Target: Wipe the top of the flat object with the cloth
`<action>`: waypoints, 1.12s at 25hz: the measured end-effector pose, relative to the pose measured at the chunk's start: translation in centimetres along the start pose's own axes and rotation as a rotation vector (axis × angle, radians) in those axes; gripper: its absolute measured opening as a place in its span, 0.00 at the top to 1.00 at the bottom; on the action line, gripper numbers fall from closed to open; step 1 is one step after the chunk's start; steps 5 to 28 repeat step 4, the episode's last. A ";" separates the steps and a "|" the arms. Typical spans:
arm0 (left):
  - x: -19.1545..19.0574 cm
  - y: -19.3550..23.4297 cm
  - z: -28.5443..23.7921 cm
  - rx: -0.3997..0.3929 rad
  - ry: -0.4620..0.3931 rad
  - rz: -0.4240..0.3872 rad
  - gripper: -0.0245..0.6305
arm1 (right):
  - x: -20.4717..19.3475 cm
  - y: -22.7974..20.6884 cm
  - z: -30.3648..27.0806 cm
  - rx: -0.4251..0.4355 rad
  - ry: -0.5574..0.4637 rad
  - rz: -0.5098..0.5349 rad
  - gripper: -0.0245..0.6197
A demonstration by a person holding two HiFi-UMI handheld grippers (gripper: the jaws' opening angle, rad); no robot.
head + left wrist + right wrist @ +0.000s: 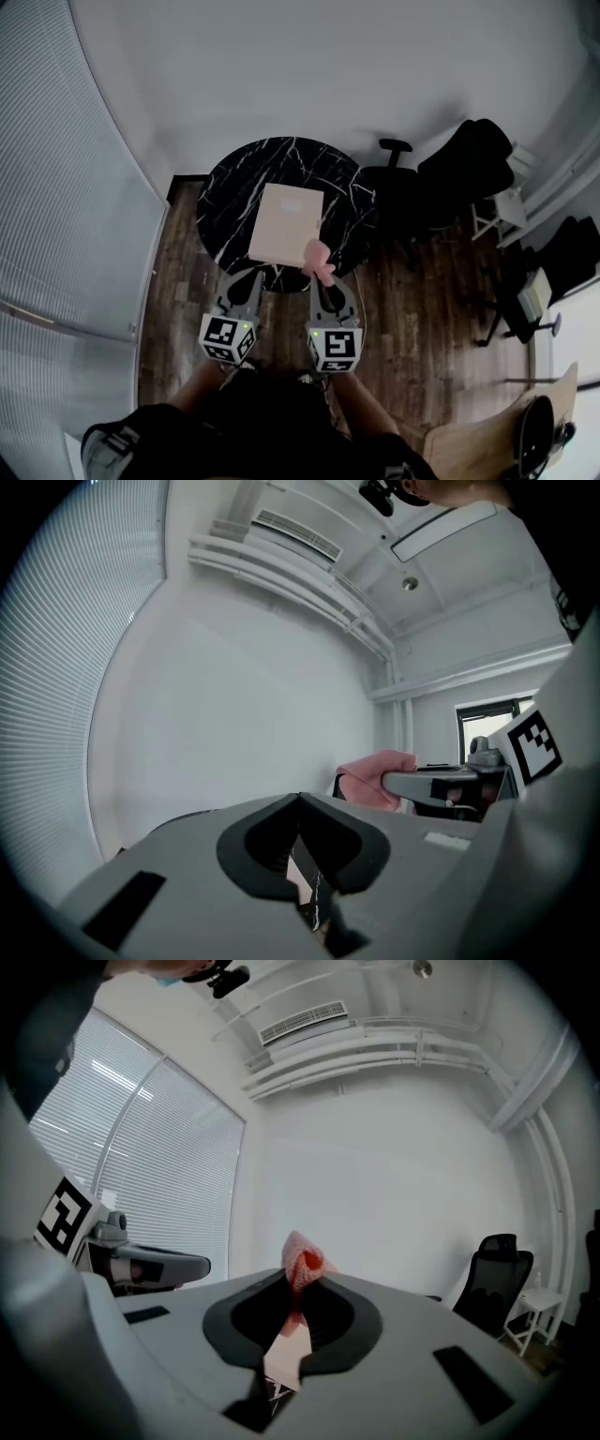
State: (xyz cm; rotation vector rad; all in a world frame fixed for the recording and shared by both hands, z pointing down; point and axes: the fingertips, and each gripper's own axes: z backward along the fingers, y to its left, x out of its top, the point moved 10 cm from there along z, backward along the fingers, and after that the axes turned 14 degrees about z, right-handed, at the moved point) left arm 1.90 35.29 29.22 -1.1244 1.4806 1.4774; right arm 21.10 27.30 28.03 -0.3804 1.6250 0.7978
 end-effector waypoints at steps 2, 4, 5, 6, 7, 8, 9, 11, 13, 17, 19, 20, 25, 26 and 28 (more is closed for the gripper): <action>0.2 0.4 0.2 0.002 0.001 -0.008 0.96 | 0.2 0.4 -0.3 0.005 0.001 -0.002 0.94; 0.5 0.7 0.2 0.003 -0.001 -0.011 0.96 | 0.5 0.7 -0.7 0.010 0.001 -0.001 0.94; 0.5 0.7 0.2 0.003 -0.001 -0.011 0.96 | 0.5 0.7 -0.7 0.010 0.001 -0.001 0.94; 0.5 0.7 0.2 0.003 -0.001 -0.011 0.96 | 0.5 0.7 -0.7 0.010 0.001 -0.001 0.94; 0.5 0.7 0.2 0.003 -0.001 -0.011 0.96 | 0.5 0.7 -0.7 0.010 0.001 -0.001 0.94; 0.5 0.7 0.2 0.003 -0.001 -0.011 0.96 | 0.5 0.7 -0.7 0.010 0.001 -0.001 0.94; 0.5 0.7 0.2 0.003 -0.001 -0.011 0.96 | 0.5 0.7 -0.7 0.010 0.001 -0.001 0.94; 0.5 0.7 0.2 0.003 -0.001 -0.011 0.96 | 0.5 0.7 -0.7 0.010 0.001 -0.001 0.94; 0.5 0.7 0.2 0.003 -0.001 -0.011 0.96 | 0.5 0.7 -0.7 0.010 0.001 -0.001 0.94; 0.5 0.7 0.2 0.003 -0.001 -0.011 0.96 | 0.5 0.7 -0.7 0.010 0.001 -0.001 0.94; 0.5 0.7 0.2 0.003 -0.001 -0.011 0.96 | 0.5 0.7 -0.7 0.010 0.001 -0.001 0.94; 0.5 0.7 0.2 0.003 -0.001 -0.011 0.96 | 0.5 0.7 -0.7 0.010 0.001 -0.001 0.94; 0.5 0.7 0.2 0.003 -0.001 -0.011 0.96 | 0.5 0.7 -0.7 0.010 0.001 -0.001 0.94; 0.5 0.7 0.2 0.003 -0.001 -0.011 0.96 | 0.5 0.7 -0.7 0.010 0.001 -0.001 0.94; 0.5 0.7 0.2 0.003 -0.001 -0.011 0.96 | 0.5 0.7 -0.7 0.010 0.001 -0.001 0.94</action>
